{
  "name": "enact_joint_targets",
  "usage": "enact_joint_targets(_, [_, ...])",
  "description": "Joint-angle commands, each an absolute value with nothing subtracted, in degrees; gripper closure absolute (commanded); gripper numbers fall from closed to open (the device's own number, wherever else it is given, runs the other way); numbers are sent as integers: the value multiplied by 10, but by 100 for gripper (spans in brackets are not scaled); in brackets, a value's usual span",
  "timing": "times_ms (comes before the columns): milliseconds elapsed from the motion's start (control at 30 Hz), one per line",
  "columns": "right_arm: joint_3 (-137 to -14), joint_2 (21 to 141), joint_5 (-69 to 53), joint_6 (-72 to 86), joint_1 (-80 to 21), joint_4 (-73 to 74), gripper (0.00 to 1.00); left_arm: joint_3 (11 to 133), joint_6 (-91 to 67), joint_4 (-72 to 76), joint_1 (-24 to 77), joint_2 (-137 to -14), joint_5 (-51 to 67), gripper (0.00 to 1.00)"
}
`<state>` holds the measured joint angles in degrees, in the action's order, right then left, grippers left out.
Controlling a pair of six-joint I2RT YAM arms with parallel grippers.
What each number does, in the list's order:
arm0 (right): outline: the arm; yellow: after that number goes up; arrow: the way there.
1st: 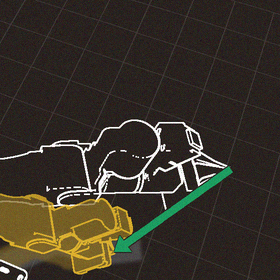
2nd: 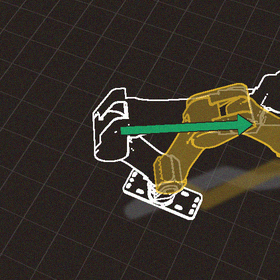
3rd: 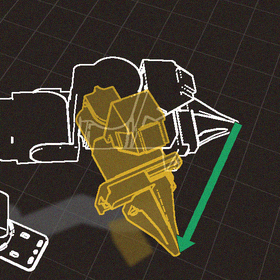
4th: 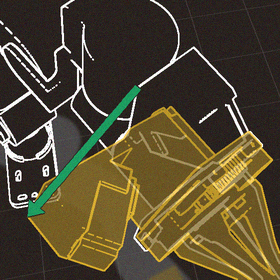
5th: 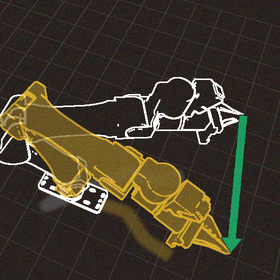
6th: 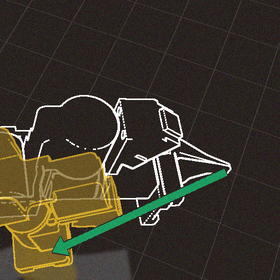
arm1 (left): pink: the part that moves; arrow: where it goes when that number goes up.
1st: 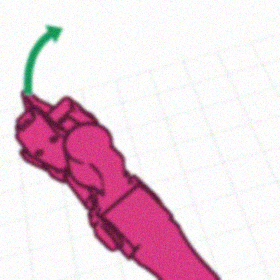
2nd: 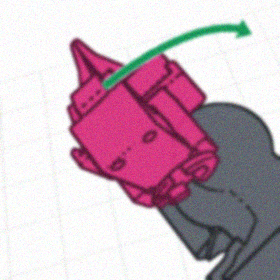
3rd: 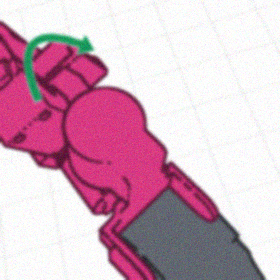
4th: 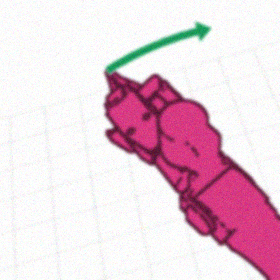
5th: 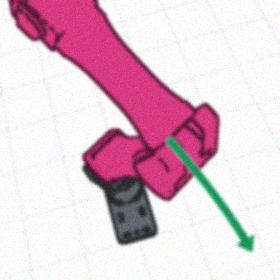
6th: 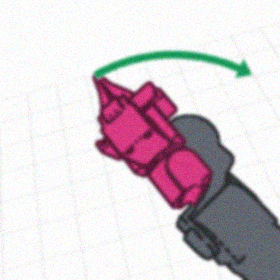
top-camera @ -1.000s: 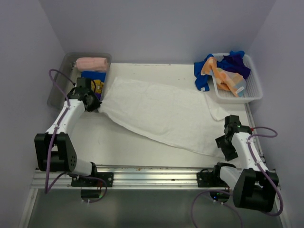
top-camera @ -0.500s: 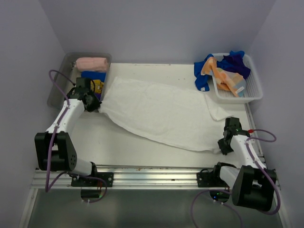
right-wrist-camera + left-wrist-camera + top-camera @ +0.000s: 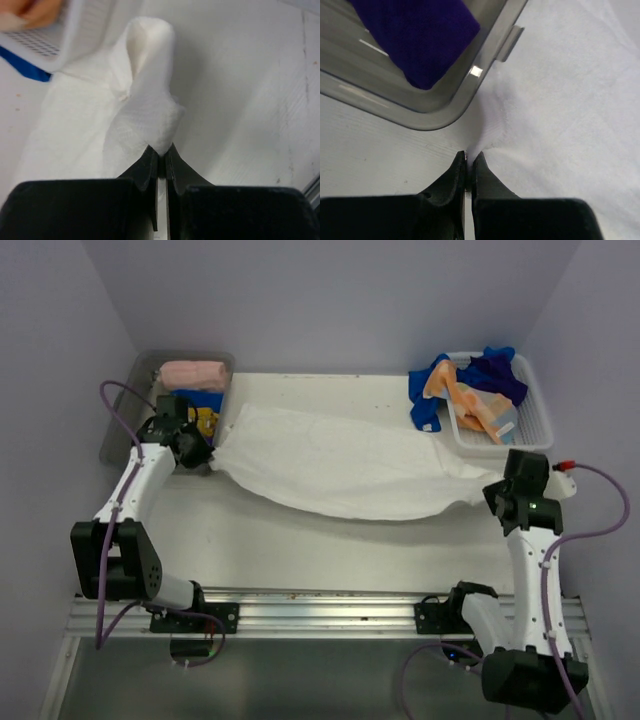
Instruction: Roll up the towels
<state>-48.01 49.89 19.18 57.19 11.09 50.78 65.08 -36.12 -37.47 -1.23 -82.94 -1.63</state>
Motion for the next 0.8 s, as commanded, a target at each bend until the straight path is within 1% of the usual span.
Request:
enact_joint_targets(0, [-600,498,234,496,114,538,100,733,-346,-375,-18,-816,18,100])
enact_joint_targets(33, [-646,501,231,485,114,539,100,743,-346,-377,-18,-813,25,100])
enact_joint_targets(100, [-687,507,222,458,114,537,100,769,-346,-379,-18,-798,32,100])
enact_joint_targets(133, [-728,516,218,452,114,537,100,776,-347,-380,-18,-792,39,100])
enact_joint_targets(300, [-837,533,189,392,114,523,100,816,-356,-376,-18,-740,66,100])
enact_joint_targets(333, [-877,539,192,383,114,526,100,817,-359,-361,-18,-717,62,100])
enact_joint_targets(533, [-1003,541,201,326,115,538,100,831,-361,-334,-18,-648,21,100])
enact_joint_targets(633, [-1062,544,195,309,113,545,100,859,-358,-331,-18,-618,3,100])
enact_joint_targets(767, [-1129,550,167,308,111,553,100,936,-345,-337,-18,-585,-45,100])
